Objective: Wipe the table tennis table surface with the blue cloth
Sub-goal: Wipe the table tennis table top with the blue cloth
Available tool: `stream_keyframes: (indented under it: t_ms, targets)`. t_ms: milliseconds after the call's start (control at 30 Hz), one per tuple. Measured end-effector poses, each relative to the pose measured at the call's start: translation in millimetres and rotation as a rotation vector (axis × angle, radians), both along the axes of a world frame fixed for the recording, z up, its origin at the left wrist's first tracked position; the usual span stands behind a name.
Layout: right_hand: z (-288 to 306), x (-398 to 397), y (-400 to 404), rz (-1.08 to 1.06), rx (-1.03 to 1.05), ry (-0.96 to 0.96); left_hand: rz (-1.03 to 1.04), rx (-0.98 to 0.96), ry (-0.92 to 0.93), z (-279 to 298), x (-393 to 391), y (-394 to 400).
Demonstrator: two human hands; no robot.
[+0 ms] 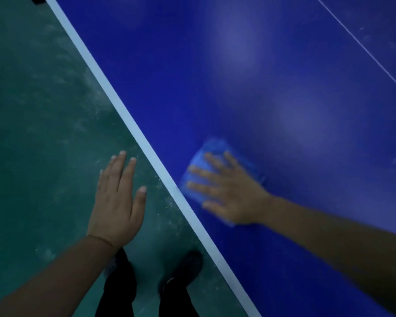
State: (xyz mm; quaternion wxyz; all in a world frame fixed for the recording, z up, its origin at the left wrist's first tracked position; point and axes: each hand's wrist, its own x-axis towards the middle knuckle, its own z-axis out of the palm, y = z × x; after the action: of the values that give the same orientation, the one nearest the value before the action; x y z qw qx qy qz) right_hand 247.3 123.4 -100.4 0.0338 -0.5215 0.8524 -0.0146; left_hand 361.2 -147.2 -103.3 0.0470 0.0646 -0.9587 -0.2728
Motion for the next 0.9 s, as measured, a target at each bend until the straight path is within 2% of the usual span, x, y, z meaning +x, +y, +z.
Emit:
stream_keyframes:
  t_ms: [67, 167, 200, 233, 300, 367, 433, 467, 533, 633, 700, 733, 767, 833, 900]
  targets:
    - [-4, -58, 32, -0.343, 0.040, 0.079, -0.036, 0.003, 0.002, 3, -1, -2]
    - [6, -101, 42, -1.004, -0.001, -0.036, -0.058, 0.011, -0.002, 5, -3, -1]
    - [6, -93, 27, -1.067, -0.014, -0.028, -0.063, 0.013, 0.003, 6, -5, 1]
    - [3, -76, 7, -1.016, -0.031, 0.031, -0.069, 0.015, 0.011, 6, -8, 2]
    - [-2, -18, -32, -0.649, -0.036, 0.068, -0.084, 0.024, 0.033, 8, -15, 8]
    - [-6, 37, -34, -0.323, -0.047, -0.008, -0.121, 0.028, 0.062, 12, -24, 18]
    - [-3, 28, 14, -0.266, -0.038, -0.012, -0.204, -0.001, 0.073, 16, -34, 39]
    - [-5, 9, 48, -0.358, -0.014, 0.038, -0.262, -0.020, 0.071, 17, -39, 53]
    - [-8, -37, 126, -0.729, 0.077, 0.116, -0.374, -0.046, 0.061, 16, -43, 81]
    - [12, -73, 224, -1.412, 0.036, -0.035, -0.471, -0.138, 0.021, 5, -42, 106]
    - [18, -68, 230, -1.648, -0.053, -0.113, -0.481, -0.215, -0.005, -1, -40, 108]
    - [15, -59, 218, -1.647, -0.036, -0.091, -0.486, -0.229, -0.004, -3, -40, 108]
    - [9, -48, 200, -1.549, -0.007, -0.022, -0.493, -0.240, 0.005, -3, -42, 108]
    - [-6, -12, 148, -1.206, 0.039, 0.105, -0.510, -0.270, 0.013, -3, -41, 109]
    - [-12, 36, 104, -0.755, 0.033, 0.097, -0.510, -0.277, 0.018, -3, -40, 109]
